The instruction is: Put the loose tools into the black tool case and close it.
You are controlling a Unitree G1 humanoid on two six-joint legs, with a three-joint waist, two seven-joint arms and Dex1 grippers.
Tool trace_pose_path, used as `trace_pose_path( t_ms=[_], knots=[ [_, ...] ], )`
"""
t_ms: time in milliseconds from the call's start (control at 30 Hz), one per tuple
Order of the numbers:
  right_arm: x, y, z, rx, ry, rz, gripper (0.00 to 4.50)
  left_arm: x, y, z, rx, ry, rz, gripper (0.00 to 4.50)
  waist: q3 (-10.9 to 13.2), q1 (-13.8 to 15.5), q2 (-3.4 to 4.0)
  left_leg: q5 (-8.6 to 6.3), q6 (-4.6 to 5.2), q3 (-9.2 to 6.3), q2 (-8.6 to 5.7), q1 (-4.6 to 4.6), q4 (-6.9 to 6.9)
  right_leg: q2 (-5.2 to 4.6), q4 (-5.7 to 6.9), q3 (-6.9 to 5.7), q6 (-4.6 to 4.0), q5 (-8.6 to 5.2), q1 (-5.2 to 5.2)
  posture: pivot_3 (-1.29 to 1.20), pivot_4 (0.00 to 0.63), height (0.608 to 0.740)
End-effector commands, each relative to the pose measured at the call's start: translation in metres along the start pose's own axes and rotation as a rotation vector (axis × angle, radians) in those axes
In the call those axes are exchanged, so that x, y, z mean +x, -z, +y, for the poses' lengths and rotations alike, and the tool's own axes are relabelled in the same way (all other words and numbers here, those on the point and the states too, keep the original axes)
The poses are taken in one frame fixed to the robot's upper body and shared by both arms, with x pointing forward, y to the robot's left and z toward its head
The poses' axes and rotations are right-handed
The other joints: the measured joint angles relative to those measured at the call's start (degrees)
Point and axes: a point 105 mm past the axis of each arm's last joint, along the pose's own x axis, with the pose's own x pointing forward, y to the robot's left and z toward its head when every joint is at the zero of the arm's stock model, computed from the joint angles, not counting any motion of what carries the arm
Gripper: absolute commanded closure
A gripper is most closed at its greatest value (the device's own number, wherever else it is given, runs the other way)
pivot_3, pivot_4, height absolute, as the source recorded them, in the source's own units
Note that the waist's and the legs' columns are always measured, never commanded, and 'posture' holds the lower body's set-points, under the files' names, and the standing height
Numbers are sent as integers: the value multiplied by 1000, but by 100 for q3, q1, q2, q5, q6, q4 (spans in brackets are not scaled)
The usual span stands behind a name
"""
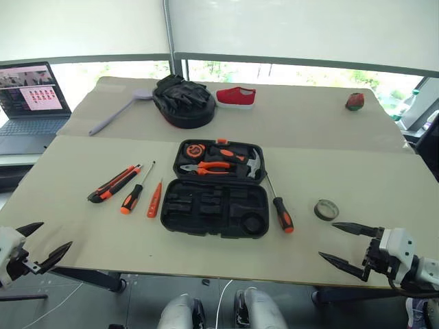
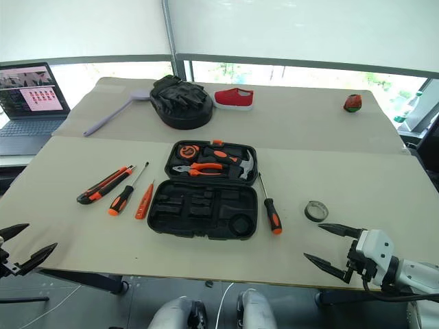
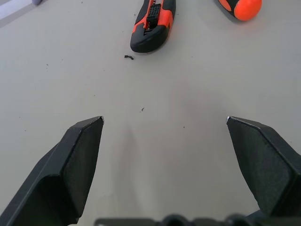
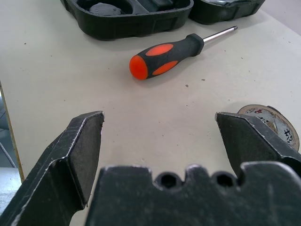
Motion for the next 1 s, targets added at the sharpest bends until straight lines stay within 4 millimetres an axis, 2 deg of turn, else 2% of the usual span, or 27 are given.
trace_pose_path(
  t_ms=[33,100,133,233,333,400,500,633,733,833,1000],
  knots=[
    [12,-21,-3,-68,3,-101,92,-8,-4,12,-96,-96,-20,0,0,-5,0,0,0,0,0,0,0,0,0,0,0,0,0,0,150,740],
    [29,-56,-3,-75,-21,-275,92,-27,17,27,-278,-256,56,0,-1,-45,-4,0,0,0,1,0,0,0,1,0,1,0,4,0,150,740],
    [33,-75,-3,-93,-35,-370,92,-34,24,28,-326,-293,87,0,-1,-77,-4,1,-1,1,3,-1,0,0,4,1,2,1,8,0,150,740],
    [44,-99,-13,-80,29,-470,92,-44,33,19,-442,-290,163,0,3,-140,-1,4,-5,0,7,0,0,0,18,0,34,20,2,0,150,740],
    [52,-105,-7,-60,0,-499,92,-42,23,18,-488,-285,167,0,1,-27,-7,6,-12,-4,6,1,0,0,10,-12,29,17,-7,0,150,740],
    [55,-103,-3,-52,-14,-498,92,-31,5,18,-503,-264,131,0,-3,81,-15,10,-19,-18,4,-4,0,-7,-2,-31,-4,-2,-5,0,150,740],
    [58,-100,-2,-55,-10,-492,92,-7,-21,8,-530,-175,132,0,-4,174,-16,20,-36,-19,-3,-15,0,-25,-3,-40,-6,-1,-5,0,150,740],
    [63,-99,2,-63,-17,-493,92,29,-57,-7,-524,-36,150,0,-6,177,-18,26,-48,-19,-7,-16,0,-28,-1,-40,-3,2,3,0,150,740],
    [67,-99,5,-71,-34,-489,92,56,-84,-20,-525,64,149,0,-6,138,-18,35,-62,-19,-8,-24,0,-21,9,-40,31,24,12,0,150,740],
    [69,-101,4,-74,-31,-493,92,77,-93,-35,-493,128,234,0,-6,55,-18,40,-68,-14,-7,-25,0,-7,21,-32,30,24,7,0,150,740],
    [71,-103,6,-73,-29,-499,92,110,-95,-39,-483,108,285,0,-5,10,-18,53,-87,-14,-5,-15,0,3,34,-26,29,23,8,0,150,740]
  ],
)
